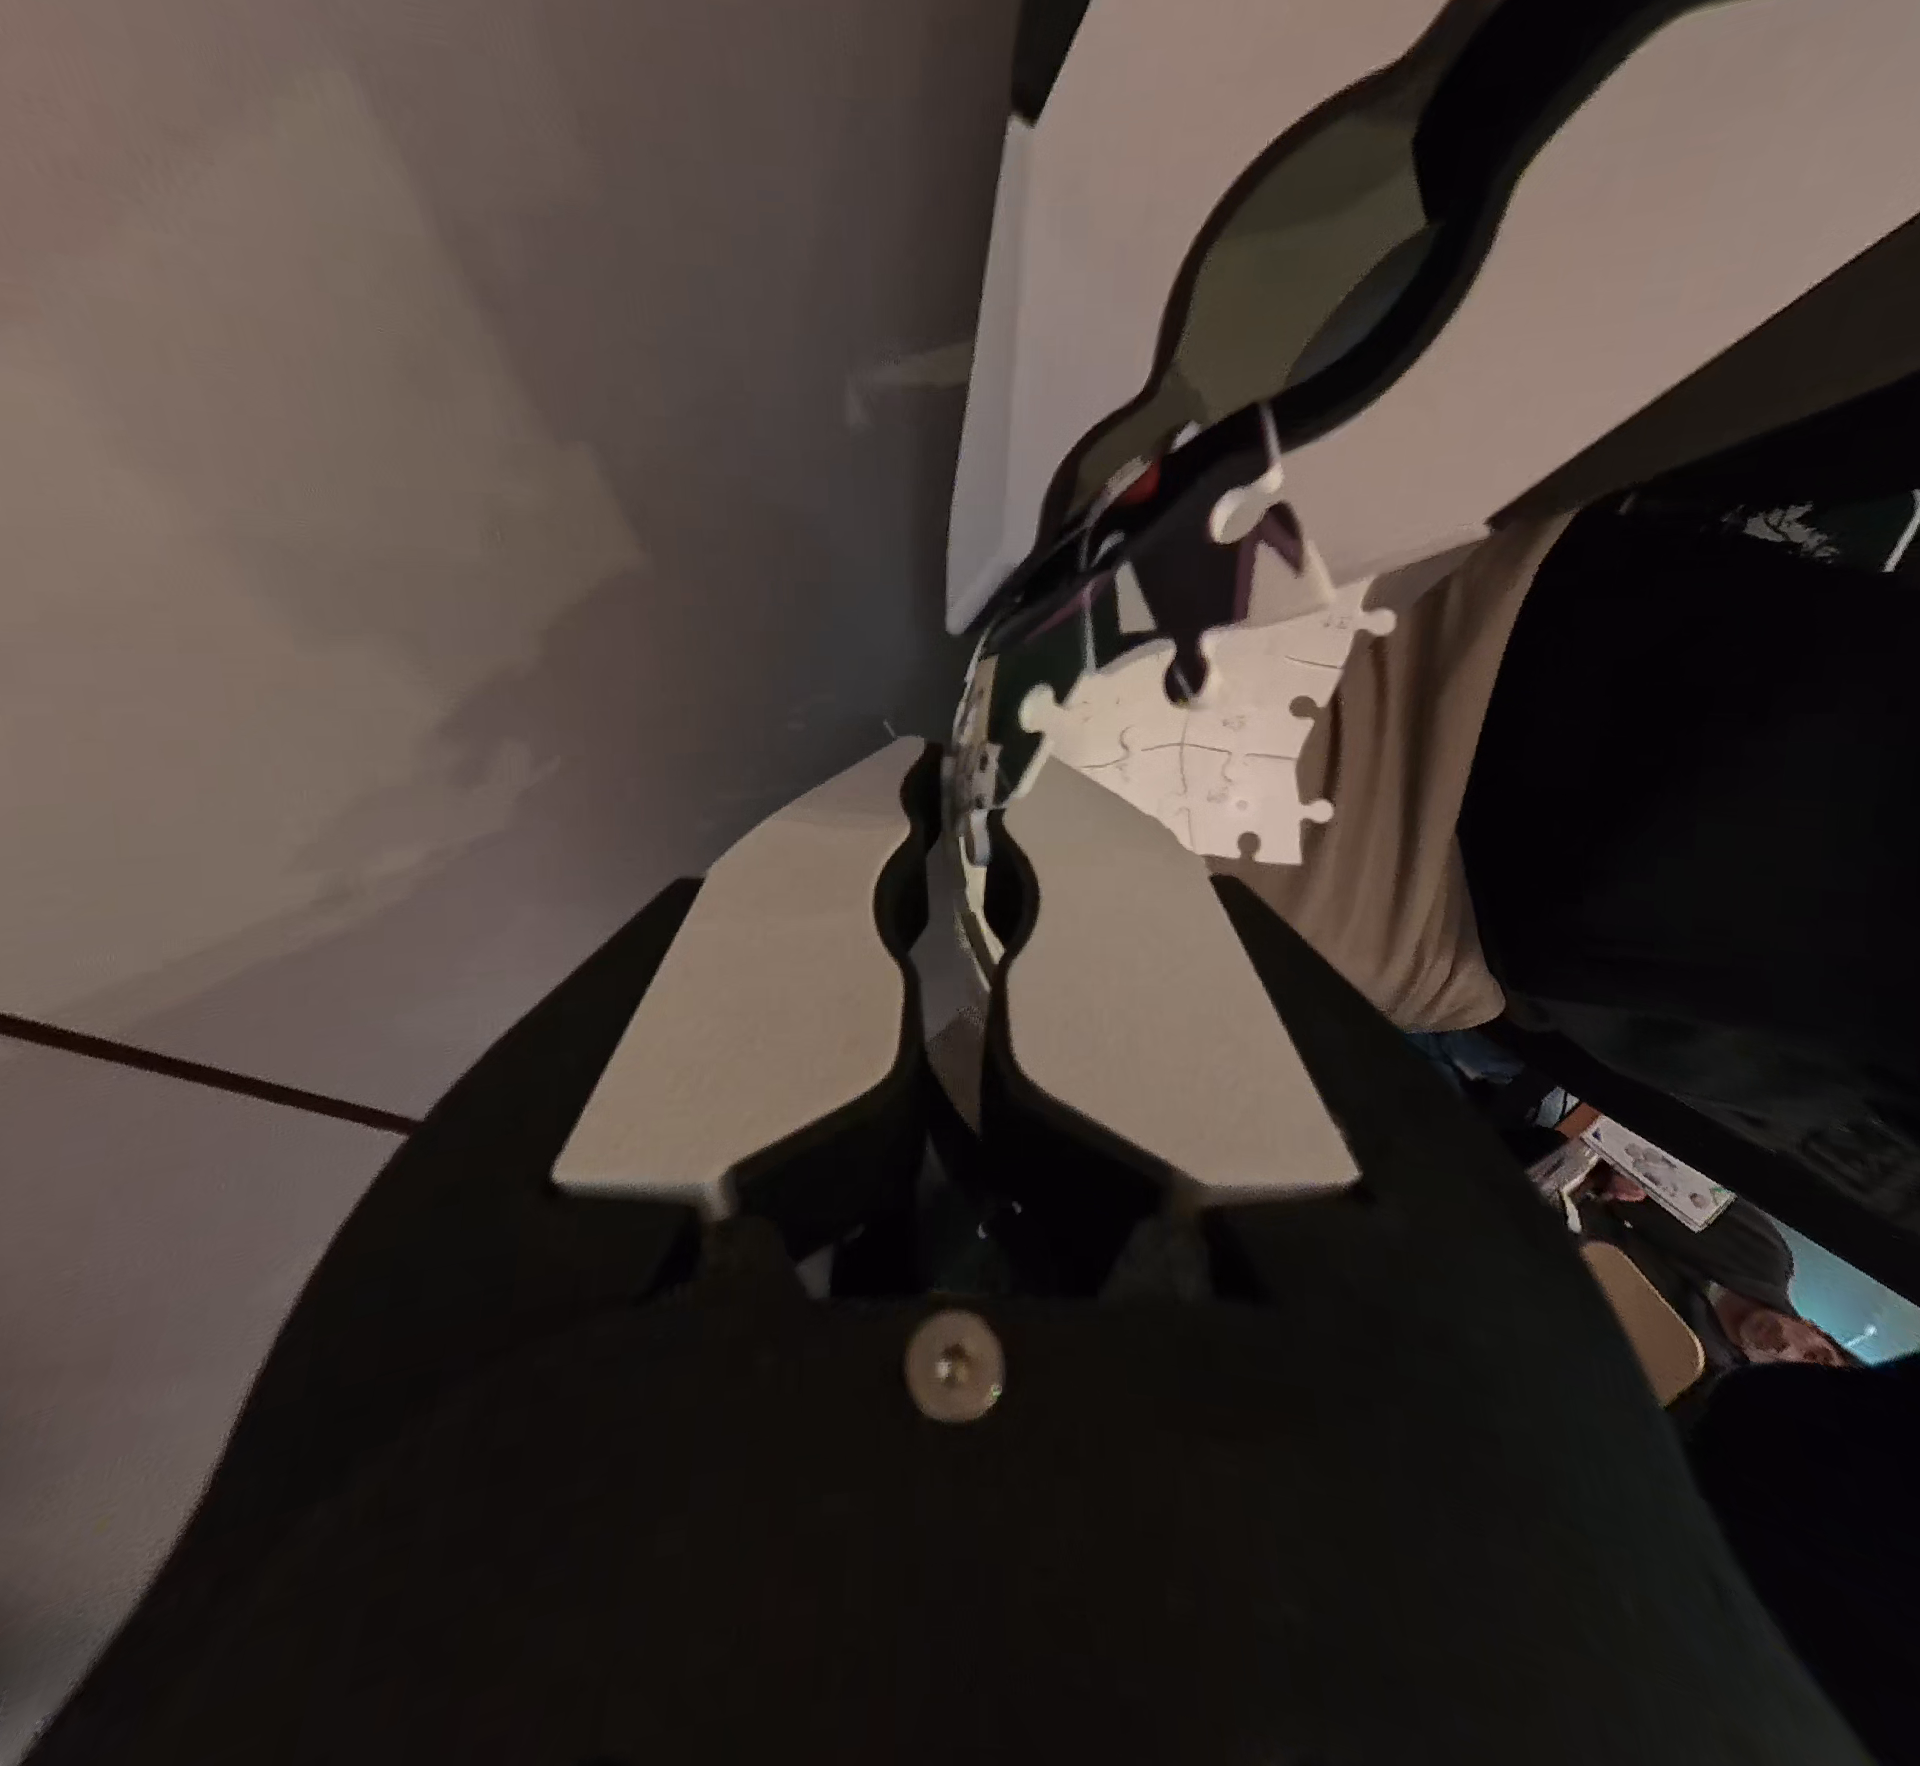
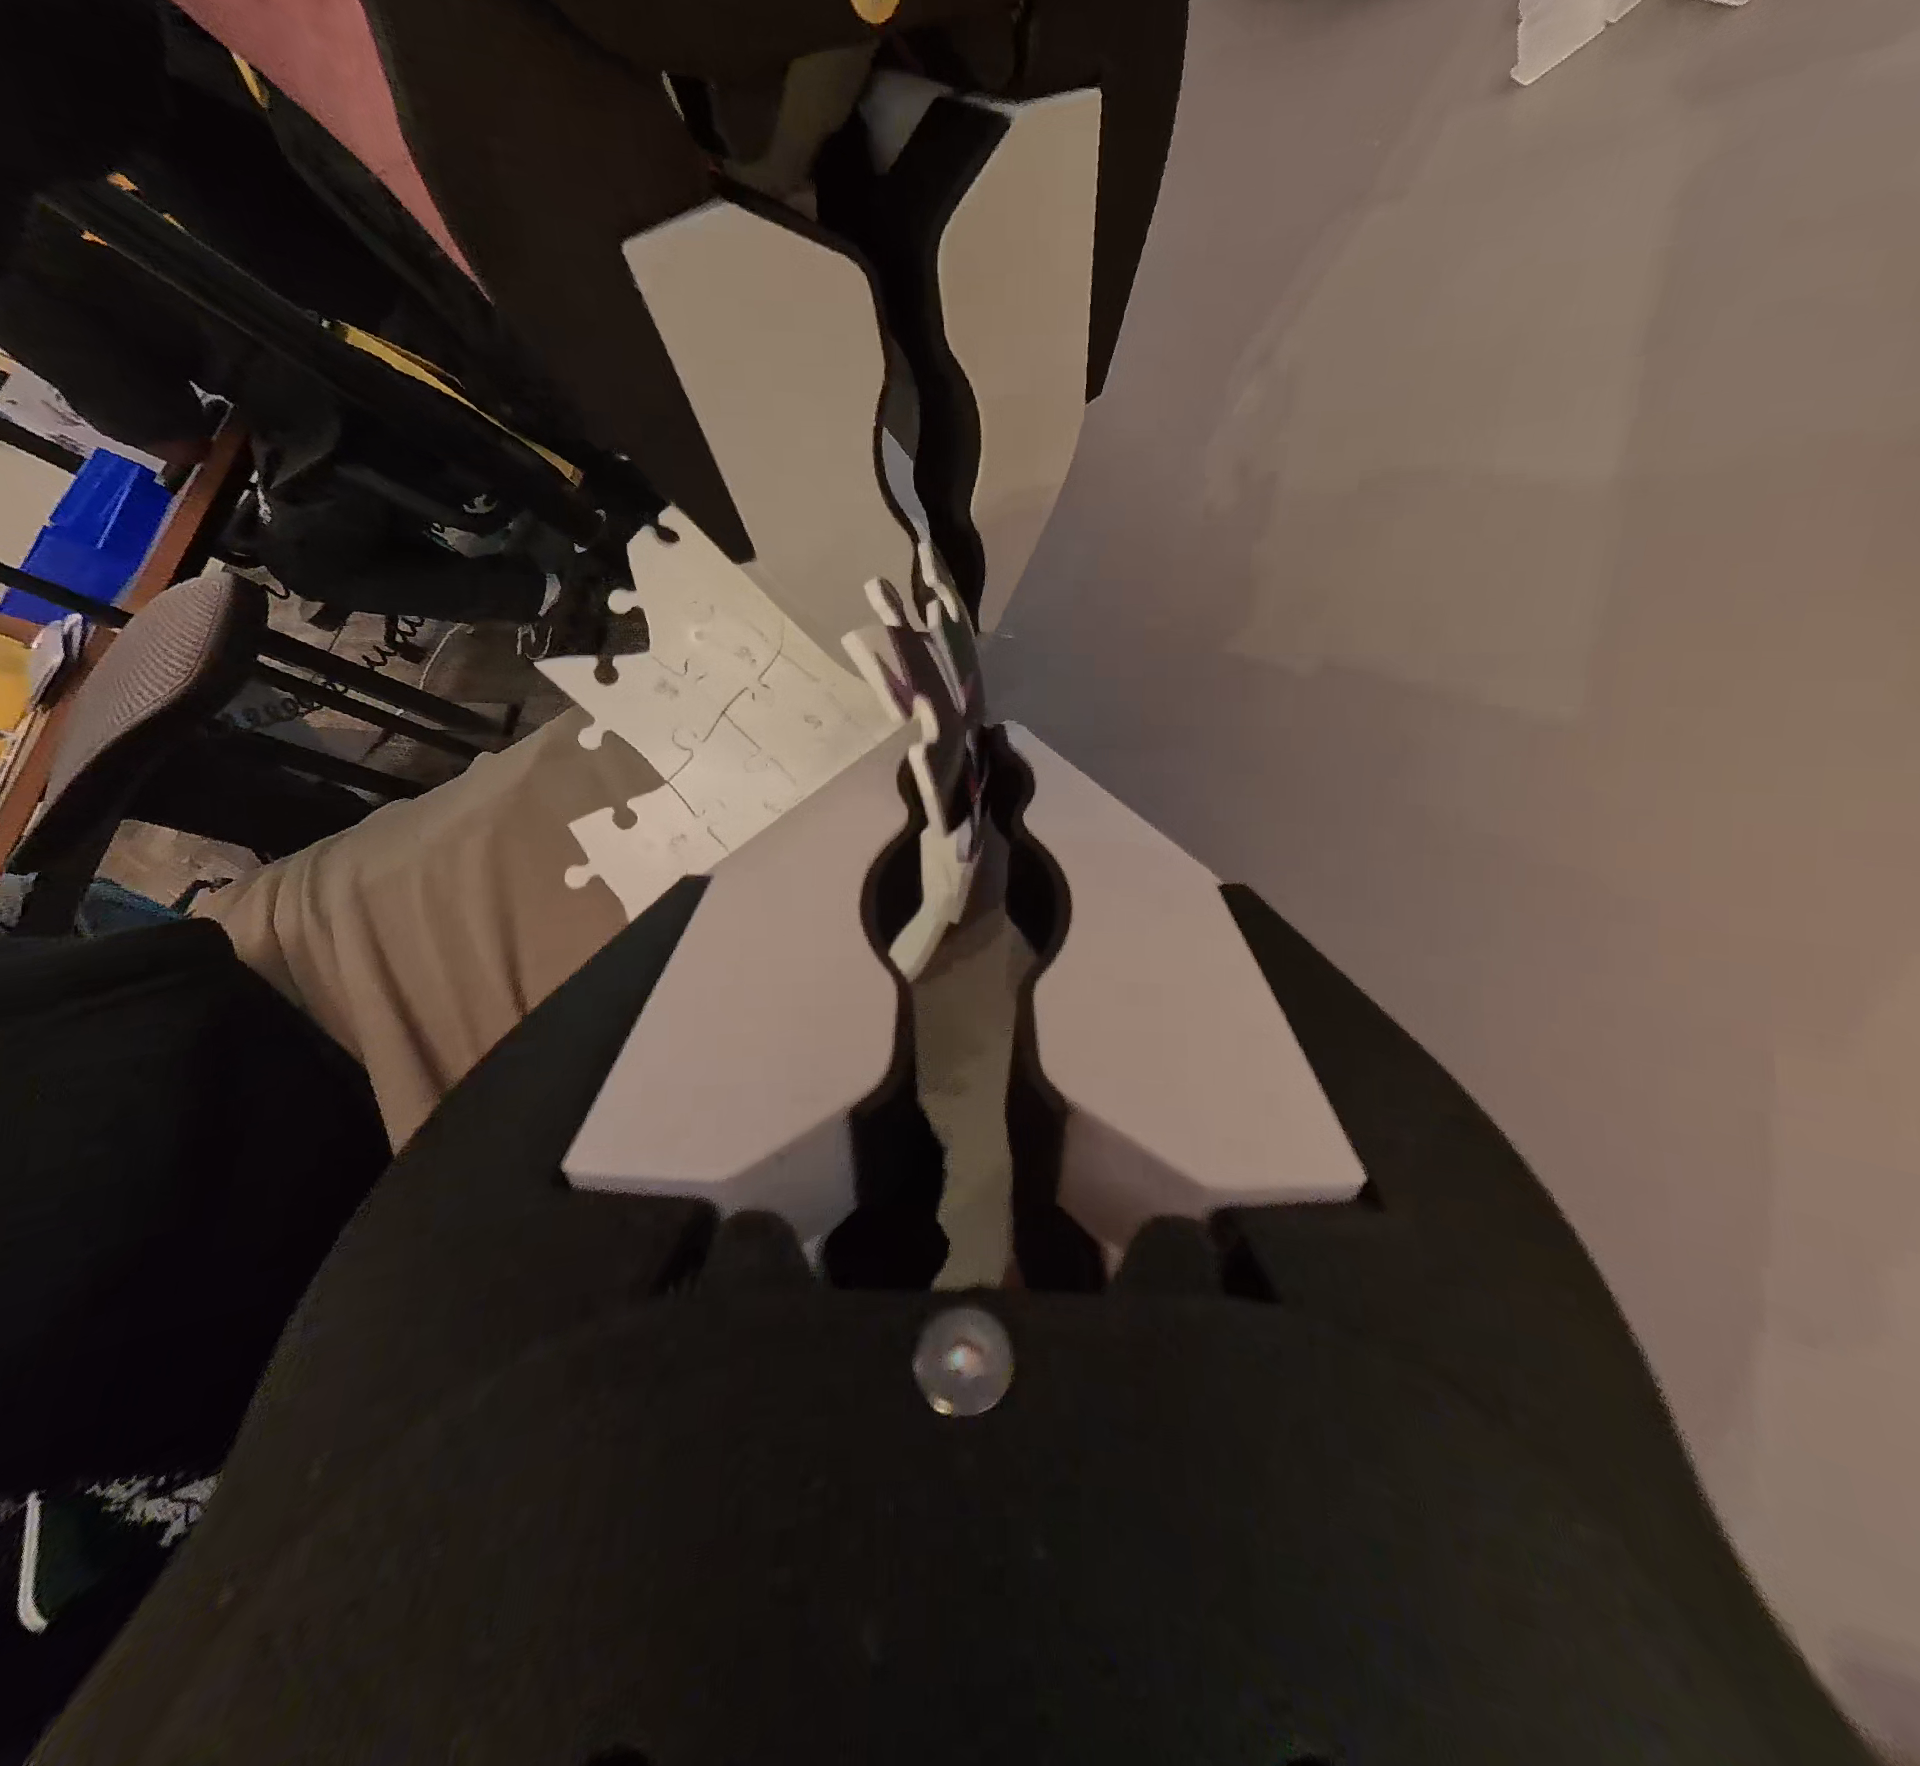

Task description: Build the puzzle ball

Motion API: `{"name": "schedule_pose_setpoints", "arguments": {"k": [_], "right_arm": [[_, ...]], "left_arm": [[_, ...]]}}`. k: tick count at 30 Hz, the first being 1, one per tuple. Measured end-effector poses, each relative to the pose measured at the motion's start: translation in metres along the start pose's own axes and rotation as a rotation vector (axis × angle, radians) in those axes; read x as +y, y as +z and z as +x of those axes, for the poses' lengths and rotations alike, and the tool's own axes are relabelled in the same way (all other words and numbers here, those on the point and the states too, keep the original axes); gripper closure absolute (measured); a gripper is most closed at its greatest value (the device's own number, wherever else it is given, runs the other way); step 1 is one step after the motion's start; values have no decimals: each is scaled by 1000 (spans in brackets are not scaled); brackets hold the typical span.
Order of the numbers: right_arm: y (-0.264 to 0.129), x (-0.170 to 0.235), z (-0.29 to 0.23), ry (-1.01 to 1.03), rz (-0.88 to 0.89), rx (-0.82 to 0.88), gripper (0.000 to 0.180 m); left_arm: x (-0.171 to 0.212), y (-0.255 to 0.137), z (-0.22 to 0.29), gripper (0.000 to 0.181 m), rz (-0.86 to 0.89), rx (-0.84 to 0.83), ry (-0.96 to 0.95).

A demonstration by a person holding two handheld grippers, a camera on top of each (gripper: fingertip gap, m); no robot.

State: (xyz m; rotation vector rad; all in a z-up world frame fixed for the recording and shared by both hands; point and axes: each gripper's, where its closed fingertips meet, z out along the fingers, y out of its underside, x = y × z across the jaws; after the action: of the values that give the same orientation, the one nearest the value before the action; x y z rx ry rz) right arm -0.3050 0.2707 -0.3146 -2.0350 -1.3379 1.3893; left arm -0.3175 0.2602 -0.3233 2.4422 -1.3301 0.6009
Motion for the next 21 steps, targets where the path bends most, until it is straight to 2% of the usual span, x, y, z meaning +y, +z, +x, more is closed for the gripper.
{"name": "schedule_pose_setpoints", "arguments": {"k": [2, 17, 21], "right_arm": [[1, 1, 0, -9, -10, 6, 179], [0, 1, 2, -15, -5, 23, 180], [1, -1, 2, -9, 8, 26, 172]], "left_arm": [[0, 0, 1, 175, -1, 0, 3], [-3, 1, -4, 174, 35, -69, -41], [-4, 0, -4, 175, 53, -79, -45]]}}
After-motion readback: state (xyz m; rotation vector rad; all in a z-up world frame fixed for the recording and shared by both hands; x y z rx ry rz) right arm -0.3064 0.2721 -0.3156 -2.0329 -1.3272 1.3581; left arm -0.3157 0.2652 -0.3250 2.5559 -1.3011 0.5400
